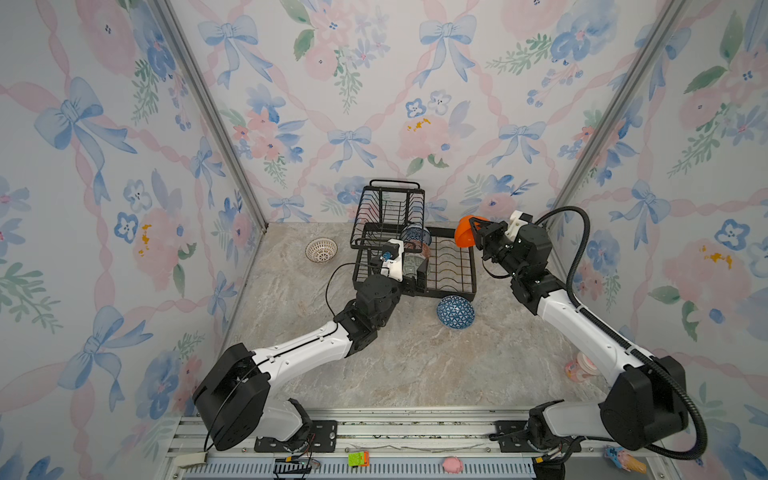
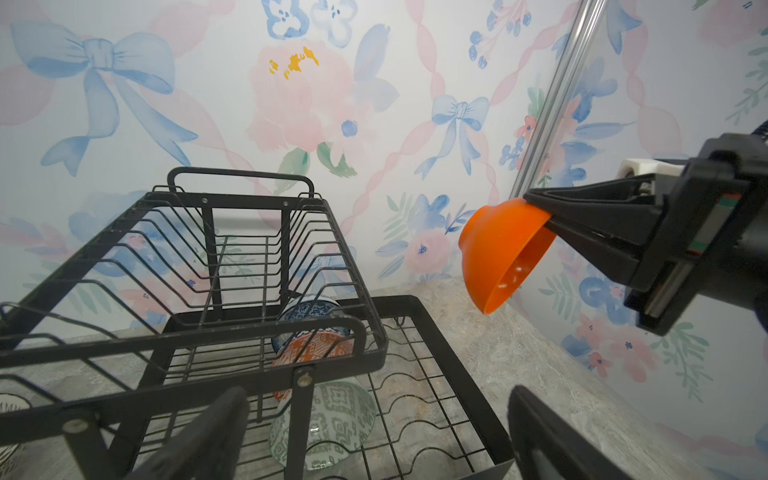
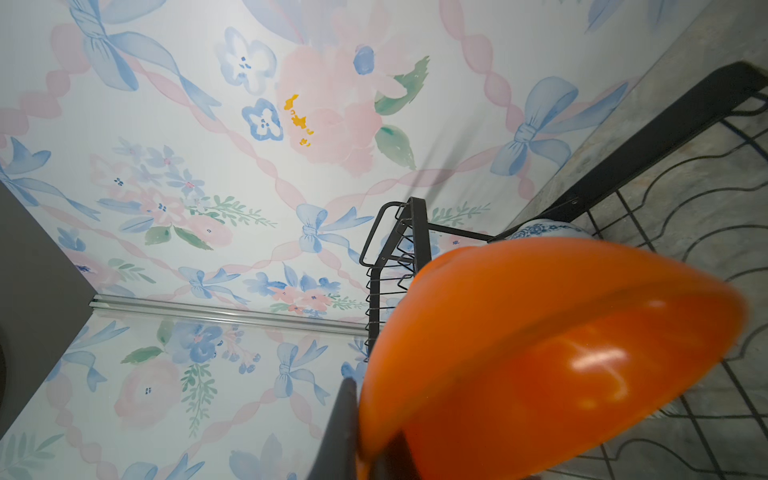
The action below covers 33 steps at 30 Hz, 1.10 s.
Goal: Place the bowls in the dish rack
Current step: 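Lower the orange bowl into the rack's far corner with the right gripper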
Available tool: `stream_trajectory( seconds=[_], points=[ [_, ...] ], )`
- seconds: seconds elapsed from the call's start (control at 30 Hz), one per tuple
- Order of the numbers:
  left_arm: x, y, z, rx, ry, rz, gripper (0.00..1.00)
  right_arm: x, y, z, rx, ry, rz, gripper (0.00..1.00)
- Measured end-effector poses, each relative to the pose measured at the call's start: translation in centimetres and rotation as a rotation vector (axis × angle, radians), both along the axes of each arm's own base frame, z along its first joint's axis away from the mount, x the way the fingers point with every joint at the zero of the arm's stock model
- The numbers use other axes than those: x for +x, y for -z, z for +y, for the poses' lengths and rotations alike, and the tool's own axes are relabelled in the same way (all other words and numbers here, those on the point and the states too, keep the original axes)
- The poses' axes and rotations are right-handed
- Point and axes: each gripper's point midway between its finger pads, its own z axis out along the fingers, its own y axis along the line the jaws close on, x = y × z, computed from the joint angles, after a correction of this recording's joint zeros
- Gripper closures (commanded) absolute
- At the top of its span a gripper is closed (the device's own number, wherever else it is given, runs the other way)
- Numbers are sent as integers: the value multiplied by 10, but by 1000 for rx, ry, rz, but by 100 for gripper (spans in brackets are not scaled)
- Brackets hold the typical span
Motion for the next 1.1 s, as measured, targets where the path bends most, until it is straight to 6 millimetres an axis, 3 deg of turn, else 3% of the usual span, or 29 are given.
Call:
stream_trajectory(
  seconds=[0.13,0.5,0.77,0.9,1.1],
  points=[
    [-2,15,-2,22,20,32,2,10,16,-4,-16,3,18,100],
    [-4,60,-11,78,48,120,2,49,86,0,-31,-11,108,100],
    [-1,76,-14,106,51,147,2,74,131,1,-20,-7,141,100],
    [0,86,-17,121,57,163,2,87,142,4,-13,-7,133,100],
    [1,96,-18,137,57,178,2,106,142,8,-4,-6,92,100]
  ],
)
